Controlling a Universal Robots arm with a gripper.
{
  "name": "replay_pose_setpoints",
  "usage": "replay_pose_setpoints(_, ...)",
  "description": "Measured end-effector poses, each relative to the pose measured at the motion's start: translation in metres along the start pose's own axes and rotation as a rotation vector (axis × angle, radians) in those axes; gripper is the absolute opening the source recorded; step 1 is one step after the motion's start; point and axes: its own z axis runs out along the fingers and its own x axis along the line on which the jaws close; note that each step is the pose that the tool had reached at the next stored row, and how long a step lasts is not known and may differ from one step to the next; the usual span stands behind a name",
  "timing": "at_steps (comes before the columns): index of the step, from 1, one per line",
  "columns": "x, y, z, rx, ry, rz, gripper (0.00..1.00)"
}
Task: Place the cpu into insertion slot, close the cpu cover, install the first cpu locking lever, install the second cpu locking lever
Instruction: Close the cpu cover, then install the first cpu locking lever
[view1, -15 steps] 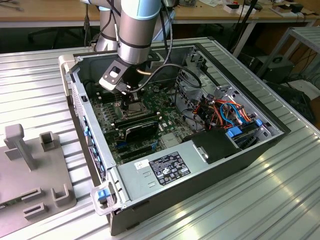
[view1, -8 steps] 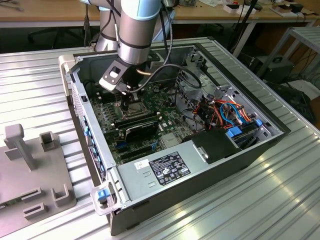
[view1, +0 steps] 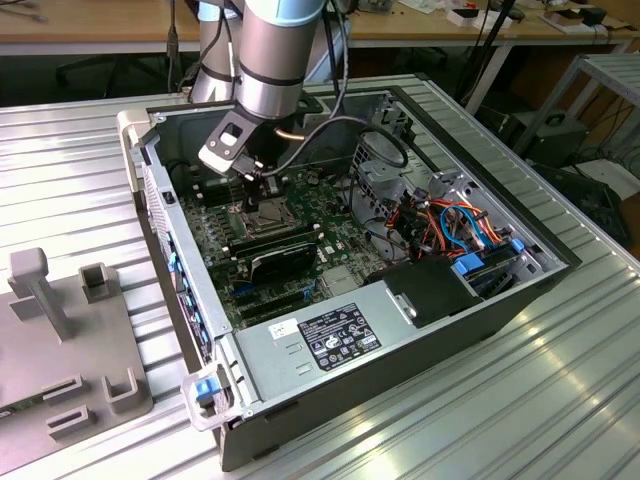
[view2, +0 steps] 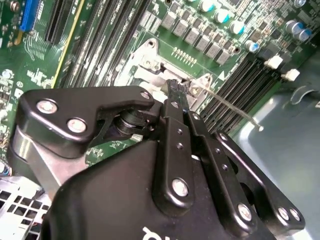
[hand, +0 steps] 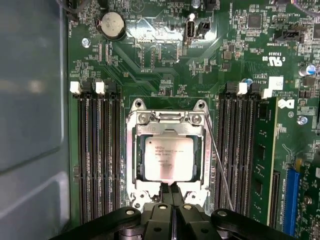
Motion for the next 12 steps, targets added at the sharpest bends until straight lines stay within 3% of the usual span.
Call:
replay_pose_setpoints(1, 0.0, 0.0022, -0.0001, 0.0, 0.0001, 0.0, 0.11)
replay_pose_setpoints(4, -0.0002, 0.0174, -0.0008, 0.0006, 0.0, 0.0, 0.11)
replay_pose_setpoints(5, -0.0003, 0.0278, -0.0013, 0.0011, 0.0, 0.0, 0.11)
replay_pose_setpoints(7, -0.0004, 0.0321, -0.0016, 0.0014, -0.0002, 0.0, 0.11)
replay_pose_setpoints(12, -0.0003, 0.0334, -0.0016, 0.0013, 0.0, 0.0, 0.11)
